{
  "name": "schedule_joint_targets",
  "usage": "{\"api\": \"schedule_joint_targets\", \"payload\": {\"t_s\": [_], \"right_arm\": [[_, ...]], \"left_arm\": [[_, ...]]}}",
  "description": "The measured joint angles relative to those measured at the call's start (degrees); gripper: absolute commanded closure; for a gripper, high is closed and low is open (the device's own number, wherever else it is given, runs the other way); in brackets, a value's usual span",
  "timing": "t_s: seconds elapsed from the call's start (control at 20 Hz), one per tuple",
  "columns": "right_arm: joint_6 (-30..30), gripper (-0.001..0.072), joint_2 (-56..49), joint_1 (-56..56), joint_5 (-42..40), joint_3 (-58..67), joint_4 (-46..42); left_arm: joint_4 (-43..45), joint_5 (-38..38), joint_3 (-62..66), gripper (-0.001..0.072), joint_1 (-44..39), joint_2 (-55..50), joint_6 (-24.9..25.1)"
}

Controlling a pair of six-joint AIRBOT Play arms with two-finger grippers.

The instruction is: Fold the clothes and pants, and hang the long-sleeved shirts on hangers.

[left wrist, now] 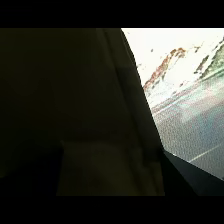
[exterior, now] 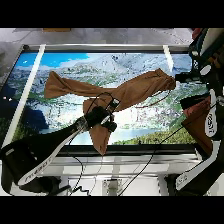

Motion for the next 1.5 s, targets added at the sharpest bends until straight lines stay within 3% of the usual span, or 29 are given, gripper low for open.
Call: {"api": "schedule_joint_targets", "payload": {"t_s": [0.15, 0.2, 0.25, 0.3, 0.6, 0.9, 1.25, 1.5], "right_arm": [[0.00, 0.0684, 1.07, 0.00, 1.03, 0.00, 0.87], [0.02, 0.0684, 1.27, 0.00, 1.57, 0.00, 1.07], [0.00, 0.0684, 1.44, 0.00, 2.16, 0.00, 1.20], [0.00, 0.0684, 1.57, 0.00, 2.58, 0.00, 1.38], [0.00, 0.0684, 2.93, 0.00, 4.44, 0.00, 1.81], [0.00, 0.0683, 5.99, -0.04, 4.85, 0.00, 2.25], [0.00, 0.0684, 6.91, -0.37, 6.29, -0.22, 0.02], [-0.02, 0.0680, 6.93, -3.63, 10.23, -3.39, 0.04]], "left_arm": [[0.81, 0.52, 0.04, 0.0033, -0.02, -0.74, 0.00], [1.33, 1.07, 0.09, 0.0166, -0.02, -1.14, -0.07], [1.97, 1.62, 0.11, 0.0488, -0.02, -1.73, -0.28], [2.93, 1.88, 0.13, 0.0672, -0.02, -2.29, -0.26], [13.90, -5.07, 0.20, 0.0685, 1.86, -1.18, -2.97], [17.94, -5.22, 0.52, 0.0684, 9.35, 15.39, -4.20], [18.58, -6.82, 0.52, 0.0684, 28.15, 38.21, -4.39], [17.51, -10.71, -0.76, 0.0683, 40.65, 43.50, -2.12]]}}
